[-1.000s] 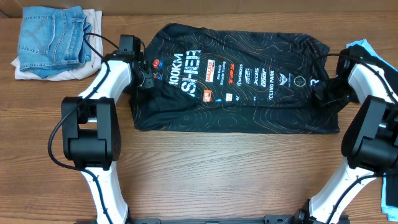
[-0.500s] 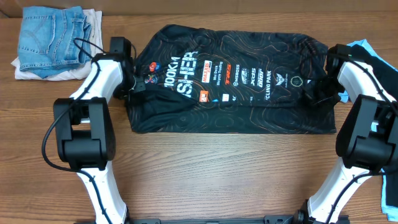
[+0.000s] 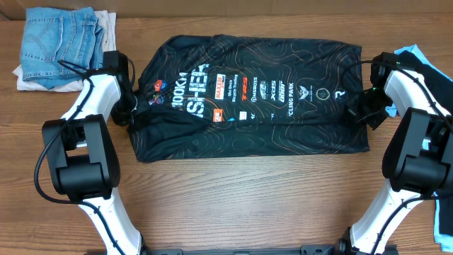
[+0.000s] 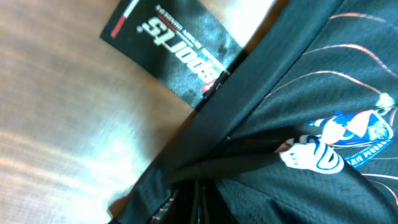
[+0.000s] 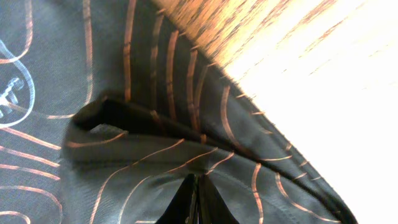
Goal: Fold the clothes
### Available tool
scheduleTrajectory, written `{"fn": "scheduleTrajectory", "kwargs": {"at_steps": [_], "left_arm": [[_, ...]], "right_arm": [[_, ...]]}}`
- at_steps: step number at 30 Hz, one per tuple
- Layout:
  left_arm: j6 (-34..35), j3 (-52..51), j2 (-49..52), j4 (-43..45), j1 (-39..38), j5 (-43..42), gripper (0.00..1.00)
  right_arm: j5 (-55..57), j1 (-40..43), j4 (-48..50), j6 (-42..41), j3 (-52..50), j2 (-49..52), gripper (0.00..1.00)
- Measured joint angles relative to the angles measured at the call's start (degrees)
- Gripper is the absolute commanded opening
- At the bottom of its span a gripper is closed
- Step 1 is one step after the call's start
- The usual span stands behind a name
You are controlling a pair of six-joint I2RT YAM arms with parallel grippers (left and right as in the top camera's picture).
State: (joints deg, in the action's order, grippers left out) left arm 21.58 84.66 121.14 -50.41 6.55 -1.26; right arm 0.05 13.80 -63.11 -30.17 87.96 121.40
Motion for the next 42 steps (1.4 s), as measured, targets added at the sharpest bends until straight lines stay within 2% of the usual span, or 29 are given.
{"fn": "scheduleTrajectory", "kwargs": {"at_steps": [15, 22, 24, 26, 28, 30, 32, 34, 36, 42], "left_arm": [[7.0, -2.7, -1.4, -6.4, 0.1, 0.8, 0.04], [7.4, -5.2, -4.0, -6.3, 0.1, 3.2, 0.06], [7.1, -5.4, -5.6, -6.1, -0.2, 4.2, 0.16], [6.8, -5.3, -8.4, -5.5, -0.3, 4.8, 0.37], [5.7, -4.2, -12.4, -4.3, -0.6, 5.2, 0.51], [4.7, -2.0, -15.6, -2.2, -1.0, 5.5, 0.59], [3.4, 0.2, -17.7, 1.0, -1.2, 5.5, 0.68], [1.8, 1.7, -18.8, 5.7, -1.2, 4.8, 0.74], [-1.0, 2.1, -18.9, 11.6, -1.2, 2.5, 0.82], [-6.9, 2.1, -17.0, 28.9, -1.3, -7.5, 0.85]], "right_arm": [[2.1, 0.0, 0.9, -4.6, -1.5, 0.0, 0.04], [5.8, 0.2, -1.8, -6.8, 0.3, 0.0, 0.05], [6.6, 0.5, -2.7, -7.1, 3.2, 0.0, 0.11], [7.1, 0.7, -3.2, -7.2, 7.1, -0.1, 0.17], [7.5, 0.8, -3.4, -7.1, 10.9, -0.1, 0.3], [7.3, 0.9, -2.4, -6.3, 14.1, -0.3, 0.43], [5.1, 0.8, 2.2, -3.8, 16.1, -0.9, 0.67], [2.6, 0.8, 6.4, -1.7, 16.5, -1.2, 0.76], [-0.2, 0.8, 11.0, 0.7, 16.7, -1.3, 0.81], [-5.9, 0.8, 22.1, 4.6, 16.8, -1.3, 0.88]]}}
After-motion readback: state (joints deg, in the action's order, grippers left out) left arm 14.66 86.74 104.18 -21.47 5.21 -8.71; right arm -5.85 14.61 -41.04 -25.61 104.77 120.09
